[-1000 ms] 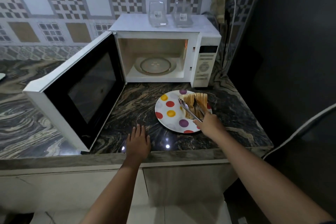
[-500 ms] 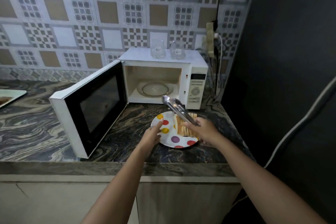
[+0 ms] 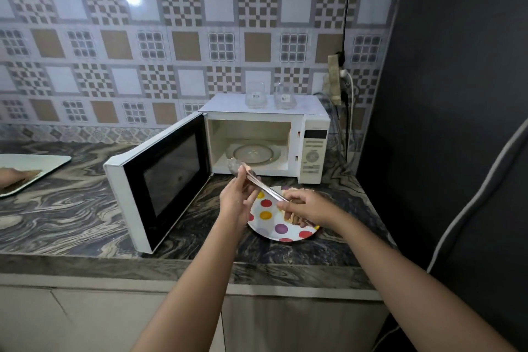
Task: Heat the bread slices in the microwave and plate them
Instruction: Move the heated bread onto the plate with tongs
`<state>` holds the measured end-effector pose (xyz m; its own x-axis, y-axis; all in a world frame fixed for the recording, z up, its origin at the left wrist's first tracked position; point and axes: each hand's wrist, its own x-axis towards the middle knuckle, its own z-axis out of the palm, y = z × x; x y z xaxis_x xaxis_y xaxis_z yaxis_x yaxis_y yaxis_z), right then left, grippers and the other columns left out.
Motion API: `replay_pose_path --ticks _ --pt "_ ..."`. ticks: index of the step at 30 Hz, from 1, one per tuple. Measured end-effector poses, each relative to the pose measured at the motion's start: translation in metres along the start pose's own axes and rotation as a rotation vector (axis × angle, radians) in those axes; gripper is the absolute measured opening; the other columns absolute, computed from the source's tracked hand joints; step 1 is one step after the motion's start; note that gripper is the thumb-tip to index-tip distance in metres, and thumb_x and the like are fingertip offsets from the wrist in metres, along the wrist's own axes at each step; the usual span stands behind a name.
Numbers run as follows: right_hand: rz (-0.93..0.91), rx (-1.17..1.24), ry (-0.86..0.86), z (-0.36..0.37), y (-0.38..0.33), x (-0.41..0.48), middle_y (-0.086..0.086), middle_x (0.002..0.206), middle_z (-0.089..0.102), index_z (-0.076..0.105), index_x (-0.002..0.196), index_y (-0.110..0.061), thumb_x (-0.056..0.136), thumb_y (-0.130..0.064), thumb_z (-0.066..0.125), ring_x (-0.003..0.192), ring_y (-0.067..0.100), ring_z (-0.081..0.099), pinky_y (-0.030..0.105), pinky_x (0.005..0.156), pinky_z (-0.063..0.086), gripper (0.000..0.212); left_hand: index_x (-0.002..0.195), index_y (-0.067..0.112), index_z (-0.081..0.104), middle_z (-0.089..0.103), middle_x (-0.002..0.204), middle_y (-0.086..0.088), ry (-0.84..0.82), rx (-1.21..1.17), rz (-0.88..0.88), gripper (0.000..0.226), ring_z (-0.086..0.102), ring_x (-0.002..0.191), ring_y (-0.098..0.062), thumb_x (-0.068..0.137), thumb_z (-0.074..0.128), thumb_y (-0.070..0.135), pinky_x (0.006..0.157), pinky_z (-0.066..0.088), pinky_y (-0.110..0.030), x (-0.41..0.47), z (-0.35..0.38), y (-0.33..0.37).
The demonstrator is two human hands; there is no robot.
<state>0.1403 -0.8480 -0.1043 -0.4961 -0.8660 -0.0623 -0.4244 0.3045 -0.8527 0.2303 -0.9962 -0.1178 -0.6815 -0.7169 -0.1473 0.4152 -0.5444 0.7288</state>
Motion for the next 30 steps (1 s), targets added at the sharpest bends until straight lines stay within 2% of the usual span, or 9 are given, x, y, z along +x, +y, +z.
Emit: replay_pose_path --ticks 4,9,14,16,18,20,24,28,30 --pt "0.058 -0.048 0.039 -0.01 0.003 0.001 0.005 0.088 0.067 0.066 0.105 -0.008 0.083 -0.039 0.067 0.07 0.012 0.062 0.025 0.065 0.05 0.038 0.085 0.006 0.063 0.062 0.076 -0.004 0.173 -0.144 0.039 0.015 0.06 0.071 -0.013 0.087 0.064 0.021 0.069 0.058 -0.028 0.001 0.0 0.01" --pt "0.013 0.11 0.083 -0.012 0.004 0.004 0.008 0.083 0.069 0.069 0.097 -0.007 0.08 -0.026 0.073 0.068 0.011 0.066 0.025 0.071 0.057 0.026 0.09 0.003 0.061 0.061 0.081 -0.006 0.244 -0.203 0.078 0.018 0.059 0.074 -0.013 0.086 0.065 0.02 0.077 0.056 -0.031 0.001 -0.003 0.014" --pt "-0.039 0.023 0.13 -0.012 0.001 0.008 0.008 0.086 0.073 0.068 0.08 -0.021 0.075 -0.033 0.076 0.083 0.027 0.07 0.045 0.084 0.054 0.015 0.084 0.004 0.06 0.06 0.081 -0.006 0.241 -0.25 0.056 0.016 0.059 0.076 -0.013 0.089 0.061 0.019 0.095 0.05 -0.034 -0.004 -0.005 0.013" --pt "-0.038 -0.066 0.11 -0.01 -0.002 0.011 0.008 0.086 0.074 0.068 0.079 -0.025 0.074 -0.038 0.076 0.088 0.031 0.069 0.048 0.086 0.052 0.017 0.087 0.004 0.06 0.061 0.081 -0.006 0.232 -0.224 0.052 0.016 0.061 0.076 -0.014 0.088 0.062 0.02 0.091 0.053 -0.032 -0.004 -0.004 0.011" --pt "-0.044 -0.111 0.076 -0.006 -0.006 0.016 0.005 0.086 0.074 0.069 0.086 -0.019 0.076 -0.04 0.074 0.084 0.023 0.07 0.048 0.087 0.053 0.023 0.09 0.004 0.061 0.063 0.08 -0.006 0.204 -0.193 0.044 0.017 0.062 0.077 -0.015 0.088 0.063 0.021 0.073 0.058 -0.026 -0.004 0.001 0.009" --pt "-0.052 -0.134 0.062 -0.001 -0.012 0.022 0.006 0.089 0.074 0.068 0.094 -0.012 0.079 -0.039 0.071 0.079 0.016 0.071 0.044 0.084 0.054 0.031 0.093 0.003 0.063 0.064 0.083 -0.007 0.168 -0.139 0.03 0.02 0.064 0.081 -0.017 0.087 0.064 0.022 0.062 0.058 -0.024 -0.005 0.005 0.008" --pt "-0.057 -0.181 0.044 0.012 -0.024 0.031 0.011 0.095 0.071 0.064 0.099 -0.005 0.087 -0.034 0.063 0.073 0.014 0.067 0.031 0.071 0.049 0.031 0.101 0.004 0.062 0.067 0.086 -0.007 0.049 0.022 -0.013 0.026 0.067 0.08 -0.015 0.086 0.065 0.024 0.071 0.058 -0.023 -0.006 0.008 0.006" --pt "-0.014 -0.219 0.031 0.018 -0.025 0.041 -0.001 0.077 0.065 0.063 0.102 -0.007 0.092 -0.032 0.056 0.054 -0.003 0.059 0.018 0.051 0.04 0.028 0.083 0.009 0.057 0.064 0.078 -0.005 0.024 0.079 0.007 0.009 0.065 0.066 -0.012 0.087 0.064 0.013 0.069 0.058 -0.025 0.004 -0.003 0.012" --pt "0.011 -0.231 0.03 0.023 -0.021 0.049 -0.003 0.073 0.062 0.063 0.106 -0.007 0.092 -0.031 0.055 0.056 0.002 0.059 0.018 0.051 0.039 0.029 0.081 0.009 0.056 0.063 0.077 -0.005 0.02 0.106 0.013 0.01 0.065 0.062 -0.011 0.087 0.063 0.008 0.064 0.059 -0.024 0.012 -0.011 0.016"
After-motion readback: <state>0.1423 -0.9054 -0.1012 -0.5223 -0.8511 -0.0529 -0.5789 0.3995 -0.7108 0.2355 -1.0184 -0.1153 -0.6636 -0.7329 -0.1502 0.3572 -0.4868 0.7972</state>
